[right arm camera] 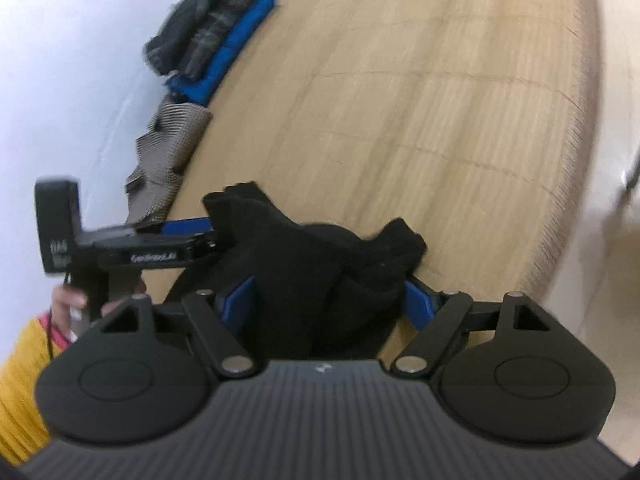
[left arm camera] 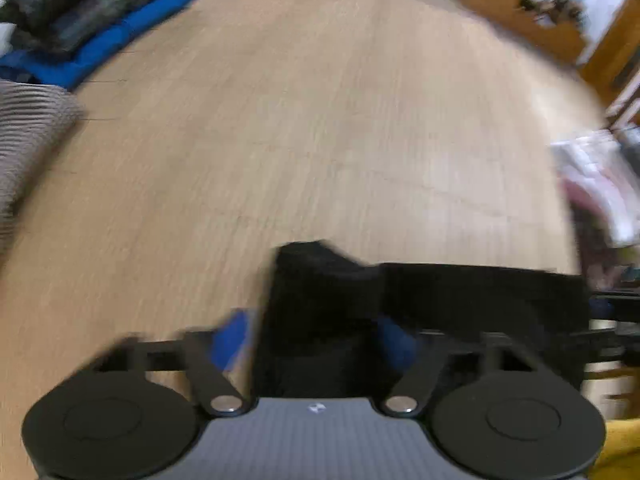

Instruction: Fold clothes

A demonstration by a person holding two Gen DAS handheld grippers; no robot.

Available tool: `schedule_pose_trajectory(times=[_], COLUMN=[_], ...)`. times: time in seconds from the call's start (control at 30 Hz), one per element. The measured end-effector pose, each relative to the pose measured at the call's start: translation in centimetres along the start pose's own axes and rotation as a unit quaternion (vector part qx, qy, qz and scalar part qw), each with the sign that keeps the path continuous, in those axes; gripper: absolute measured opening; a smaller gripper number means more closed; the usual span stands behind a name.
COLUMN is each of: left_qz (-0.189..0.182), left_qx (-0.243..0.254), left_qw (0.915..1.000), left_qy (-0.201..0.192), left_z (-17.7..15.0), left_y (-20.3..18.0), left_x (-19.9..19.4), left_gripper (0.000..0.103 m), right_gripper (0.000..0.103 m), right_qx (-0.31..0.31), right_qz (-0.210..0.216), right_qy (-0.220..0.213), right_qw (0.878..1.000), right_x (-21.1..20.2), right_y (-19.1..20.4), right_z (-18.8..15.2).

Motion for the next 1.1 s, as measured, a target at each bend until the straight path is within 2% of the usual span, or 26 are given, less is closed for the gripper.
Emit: schedule_pose_trajectory(times=[0.03,0.1,0.2,0.27,0.37,0.43,0.47,0.53,0.6,0.67,0.73,0.8,0.87,0.93,0.97,1.03,1.1], left_qz=[0.0,-0.009,-0.039,-0.04,-0.005,0.02,0.035,0.072,0.104,0.113,0.122,0.101,0.056,0.03,0.022,0.013,0.018], left_qx=[0.009,0.006,-0.062,-0.093,-0.102,-0.108,-0.106,-0.089,-0.069,-0.061,-0.053,-0.082,-0.146,-0.204,-0.226,-0.253,-0.261], left_qw=[0.9999,0.9996,0.9957,0.9911,0.9812,0.966,0.957,0.9426,0.9341,0.9355,0.9442,0.9607,0.9718,0.9712,0.9686,0.9622,0.9584], left_qy=[-0.007,-0.024,-0.057,-0.087,-0.164,-0.234,-0.268,-0.314,-0.335,-0.329,-0.301,-0.245,-0.177,-0.119,-0.1,-0.1,-0.114], left_z=[-0.1,-0.4,-1.0,-0.8,0.7,1.7,2.0,1.6,0.6,-1.4,-4.0,-7.8,-12.3,-16.5,-18.1,-19.8,-20.1], left_y=[-0.3,-0.3,1.2,2.2,3.6,4.3,4.5,4.1,2.8,1.1,-1.1,-3.1,-5.0,-6.9,-7.7,-8.9,-9.3], left_x=[-0.1,-0.3,-1.1,-2.6,-7.9,-13.3,-16.2,-20.9,-23.7,-23.9,-22.1,-17.9,-12.7,-8.6,-7.3,-7.1,-7.9], left_gripper=[0.044,0.037,0.022,0.019,0.019,0.018,0.018,0.019,0.019,0.019,0.019,0.019,0.02,0.019,0.018,0.019,0.02], right_gripper=[0.067,0.041,0.036,0.035,0.034,0.034,0.034,0.034,0.034,0.034,0.034,0.037,0.042,0.046,0.046,0.046,0.046], right_qx=[-0.013,-0.016,0.015,0.011,-0.075,-0.151,-0.193,-0.292,-0.403,-0.485,-0.546,-0.563,-0.565,-0.551,-0.528,-0.48,-0.454], right_qz=[0.002,0.016,0.05,0.071,0.115,0.156,0.177,0.209,0.213,0.197,0.18,0.157,0.104,0.045,0.022,-0.016,-0.001], right_qy=[-0.001,0.007,0.029,0.035,0.02,-0.003,-0.018,-0.05,-0.083,-0.093,-0.085,-0.04,0.022,0.087,0.121,0.175,0.149], right_qw=[1.0,1.0,0.998,0.997,0.99,0.976,0.965,0.932,0.886,0.847,0.814,0.811,0.818,0.828,0.84,0.859,0.878], right_x=[0.3,0.9,1.2,1.1,0.2,-1.5,-2.7,-5.5,-8.0,-8.9,-9.0,-7.7,-5.3,-3.1,-2.6,-2.1,-4.0], right_y=[0.2,0.2,-0.6,-0.1,4.2,8.8,11.3,16.4,19.7,20.3,19.9,17.1,12.6,7.9,6.0,2.6,2.4], right_z=[0.0,0.1,0.8,1.5,4.5,7.1,8.2,9.3,8.8,7.3,5.7,4.0,2.1,0.3,-0.5,-2.0,-1.9])
Point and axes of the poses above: each gripper's, at about its wrist camera, not at the fingertips, and x roughly the way its jaws point, y to its left, z to its top, the point moved 6 cm from there along x, roughly the way its jaws point, and after that the axes turned 11 degrees about x, right-handed, at the moved point
